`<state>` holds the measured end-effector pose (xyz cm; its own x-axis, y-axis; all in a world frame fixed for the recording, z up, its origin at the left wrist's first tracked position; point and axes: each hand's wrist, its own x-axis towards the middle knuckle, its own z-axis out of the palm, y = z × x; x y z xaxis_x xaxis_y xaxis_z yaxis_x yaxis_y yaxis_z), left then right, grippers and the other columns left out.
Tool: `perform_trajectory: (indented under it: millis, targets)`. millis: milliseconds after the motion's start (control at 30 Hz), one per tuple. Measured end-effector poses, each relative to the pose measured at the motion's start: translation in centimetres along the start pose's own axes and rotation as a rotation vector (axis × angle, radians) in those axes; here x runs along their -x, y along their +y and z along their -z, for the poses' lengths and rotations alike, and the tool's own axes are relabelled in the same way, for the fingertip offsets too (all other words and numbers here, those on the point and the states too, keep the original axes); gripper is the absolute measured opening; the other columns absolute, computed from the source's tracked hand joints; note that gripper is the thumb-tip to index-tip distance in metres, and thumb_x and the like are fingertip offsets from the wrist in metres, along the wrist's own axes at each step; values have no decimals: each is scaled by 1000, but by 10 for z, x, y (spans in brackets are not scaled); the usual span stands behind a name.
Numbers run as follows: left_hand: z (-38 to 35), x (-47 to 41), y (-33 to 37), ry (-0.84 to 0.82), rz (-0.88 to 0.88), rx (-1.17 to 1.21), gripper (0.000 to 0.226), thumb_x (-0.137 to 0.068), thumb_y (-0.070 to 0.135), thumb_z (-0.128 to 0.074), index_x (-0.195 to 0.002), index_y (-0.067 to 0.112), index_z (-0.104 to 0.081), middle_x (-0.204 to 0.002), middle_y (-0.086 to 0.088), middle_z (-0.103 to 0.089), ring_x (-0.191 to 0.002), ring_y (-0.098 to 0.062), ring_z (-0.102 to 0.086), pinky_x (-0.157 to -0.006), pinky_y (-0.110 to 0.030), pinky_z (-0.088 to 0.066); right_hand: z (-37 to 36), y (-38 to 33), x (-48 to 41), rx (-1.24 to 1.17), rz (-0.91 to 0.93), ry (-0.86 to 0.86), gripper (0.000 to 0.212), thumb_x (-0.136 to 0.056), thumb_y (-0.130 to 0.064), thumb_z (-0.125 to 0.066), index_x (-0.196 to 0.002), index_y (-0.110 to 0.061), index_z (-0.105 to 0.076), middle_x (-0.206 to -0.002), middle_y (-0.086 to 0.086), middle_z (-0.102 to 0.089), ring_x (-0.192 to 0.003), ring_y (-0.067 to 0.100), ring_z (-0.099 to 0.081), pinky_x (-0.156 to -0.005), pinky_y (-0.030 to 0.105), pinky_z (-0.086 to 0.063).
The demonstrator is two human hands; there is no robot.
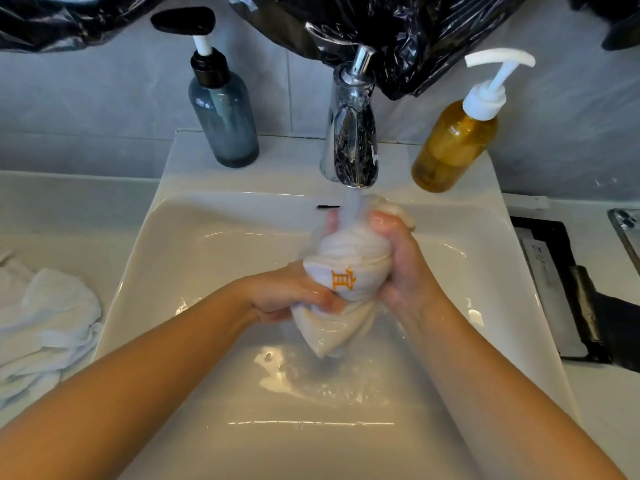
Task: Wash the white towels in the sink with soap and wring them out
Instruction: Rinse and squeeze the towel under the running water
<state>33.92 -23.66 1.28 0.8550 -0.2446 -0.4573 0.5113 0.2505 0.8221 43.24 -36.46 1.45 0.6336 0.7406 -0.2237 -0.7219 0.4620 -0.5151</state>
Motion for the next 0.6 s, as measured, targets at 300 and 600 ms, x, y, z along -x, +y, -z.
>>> perform_trajectory:
  millis: [300, 600]
  targets:
    - [-10, 20, -35, -12, -314, 422, 84, -67, 50, -85, -136, 19, -48, -129, -5, -64, -115, -27, -61, -89, -41, -52, -9, -9, 13, -30, 144, 309, 22, -88, -26, -56, -108, -18, -57, -94, 6, -69, -82, 20, -68, -72, 32, -60]
    - [-26, 22, -16, 681, -758, -166, 78, -59, 60, -81, -118, 23, -46, -108, 24, -63, -100, 3, -61, -81, -18, -51, -30, 6, 18, -139, 40, 567, 35, -93, -44, -57, -107, -14, -70, -91, 10, -75, -91, 27, -70, -83, 41, -57]
